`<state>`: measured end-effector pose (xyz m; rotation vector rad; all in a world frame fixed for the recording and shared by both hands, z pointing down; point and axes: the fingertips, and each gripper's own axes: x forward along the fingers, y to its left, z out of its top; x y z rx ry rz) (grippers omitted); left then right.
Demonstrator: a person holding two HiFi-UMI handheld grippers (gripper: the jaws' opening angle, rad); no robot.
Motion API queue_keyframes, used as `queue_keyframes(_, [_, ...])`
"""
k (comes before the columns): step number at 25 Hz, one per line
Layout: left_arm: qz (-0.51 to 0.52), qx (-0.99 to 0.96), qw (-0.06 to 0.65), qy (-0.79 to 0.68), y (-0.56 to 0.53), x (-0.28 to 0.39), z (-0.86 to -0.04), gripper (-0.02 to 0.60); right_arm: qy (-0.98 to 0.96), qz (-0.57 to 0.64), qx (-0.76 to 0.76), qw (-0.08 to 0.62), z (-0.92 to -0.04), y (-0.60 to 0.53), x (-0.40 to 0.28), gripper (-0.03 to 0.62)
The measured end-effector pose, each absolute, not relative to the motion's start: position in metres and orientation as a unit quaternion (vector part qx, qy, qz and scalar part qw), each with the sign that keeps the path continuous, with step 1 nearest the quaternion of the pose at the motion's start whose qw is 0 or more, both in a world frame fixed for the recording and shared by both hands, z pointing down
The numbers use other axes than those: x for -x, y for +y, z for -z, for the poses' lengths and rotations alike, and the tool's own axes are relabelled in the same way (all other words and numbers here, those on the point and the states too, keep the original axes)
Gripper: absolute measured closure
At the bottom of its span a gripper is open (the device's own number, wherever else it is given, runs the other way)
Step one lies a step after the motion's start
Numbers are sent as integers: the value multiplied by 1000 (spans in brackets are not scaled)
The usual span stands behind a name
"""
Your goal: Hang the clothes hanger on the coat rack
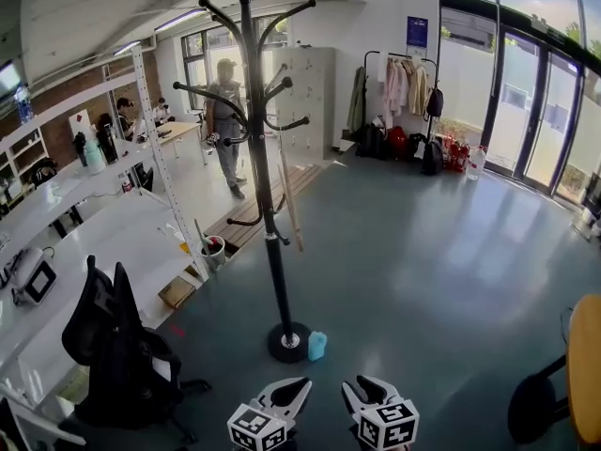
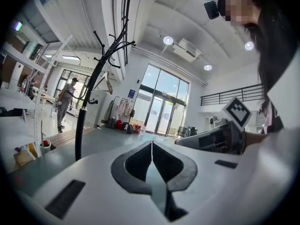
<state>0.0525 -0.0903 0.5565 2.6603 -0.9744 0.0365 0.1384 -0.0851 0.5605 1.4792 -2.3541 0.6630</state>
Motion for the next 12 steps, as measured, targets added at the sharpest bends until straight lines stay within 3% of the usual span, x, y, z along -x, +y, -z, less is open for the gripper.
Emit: queue_keyframes(12, [-22, -910, 144, -389, -36, -30, -550, 575, -851, -223, -448, 160, -574, -33, -99, 456])
